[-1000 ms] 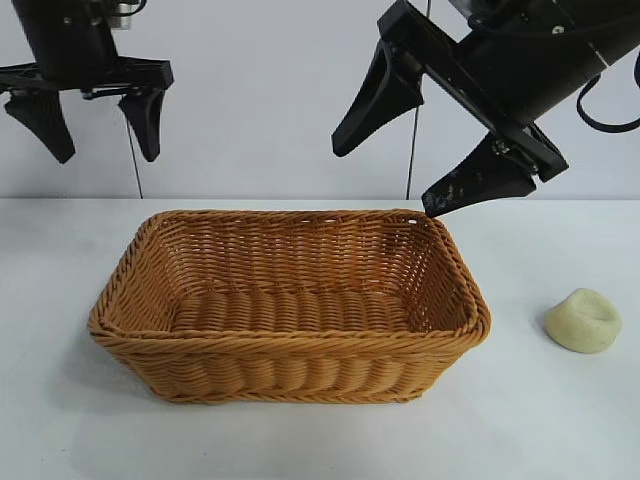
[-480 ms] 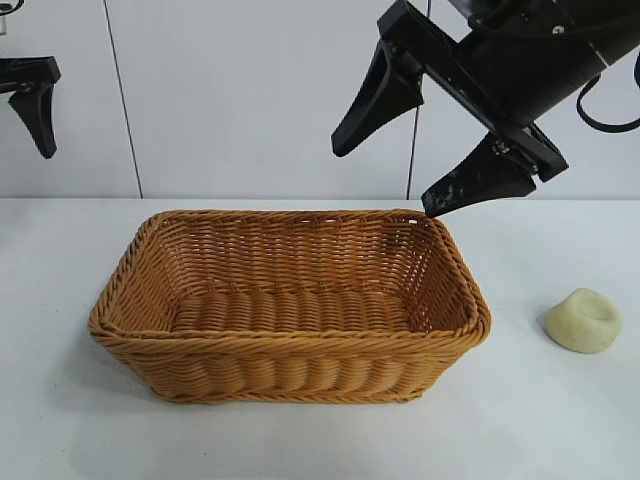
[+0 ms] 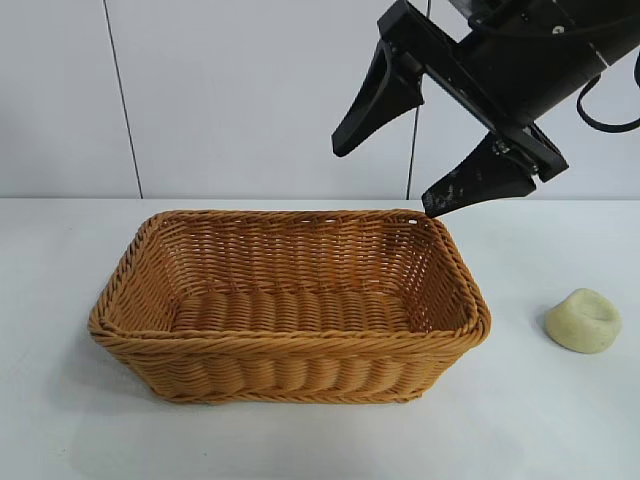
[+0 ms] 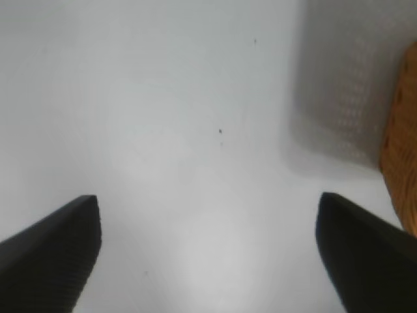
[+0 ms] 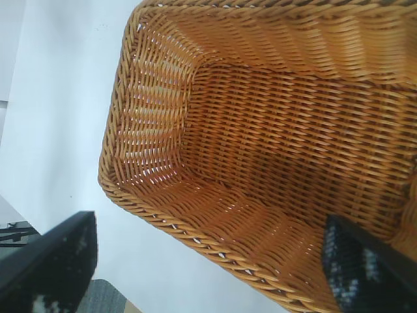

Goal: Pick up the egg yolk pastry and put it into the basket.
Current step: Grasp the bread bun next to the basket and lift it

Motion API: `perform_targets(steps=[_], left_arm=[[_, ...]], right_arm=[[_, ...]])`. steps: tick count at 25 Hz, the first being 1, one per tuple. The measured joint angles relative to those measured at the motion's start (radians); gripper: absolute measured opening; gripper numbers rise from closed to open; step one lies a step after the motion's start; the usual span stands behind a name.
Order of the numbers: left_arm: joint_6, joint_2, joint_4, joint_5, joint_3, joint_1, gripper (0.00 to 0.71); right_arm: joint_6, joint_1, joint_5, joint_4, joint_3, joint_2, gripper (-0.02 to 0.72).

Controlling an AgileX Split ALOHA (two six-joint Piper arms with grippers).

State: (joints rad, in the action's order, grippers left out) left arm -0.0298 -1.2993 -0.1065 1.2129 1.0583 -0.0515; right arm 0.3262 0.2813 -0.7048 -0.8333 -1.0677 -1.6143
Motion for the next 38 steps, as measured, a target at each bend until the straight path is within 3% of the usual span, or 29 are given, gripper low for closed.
perform_targets(steps=[6, 12, 21, 38], left_arm=[[-0.001, 0.328, 0.001, -0.011, -0.295, 0.000, 0.690], [-0.001, 0.665, 0.002, -0.152, -0.534, 0.000, 0.690], [-0.001, 0.987, 0.008, -0.149, -0.565, 0.000, 0.690], [-0.001, 1.273, 0.012, -0.148, -0.567, 0.026, 0.690]], right_arm=[[0.000, 0.000, 0.000, -0.001, 0.000, 0.000, 0.642], [0.000, 0.000, 0.000, -0.001, 0.000, 0.000, 0.642], [0.000, 0.000, 0.000, -0.001, 0.000, 0.000, 0.642], [0.000, 0.000, -0.006, 0.002, 0.000, 0.000, 0.642]])
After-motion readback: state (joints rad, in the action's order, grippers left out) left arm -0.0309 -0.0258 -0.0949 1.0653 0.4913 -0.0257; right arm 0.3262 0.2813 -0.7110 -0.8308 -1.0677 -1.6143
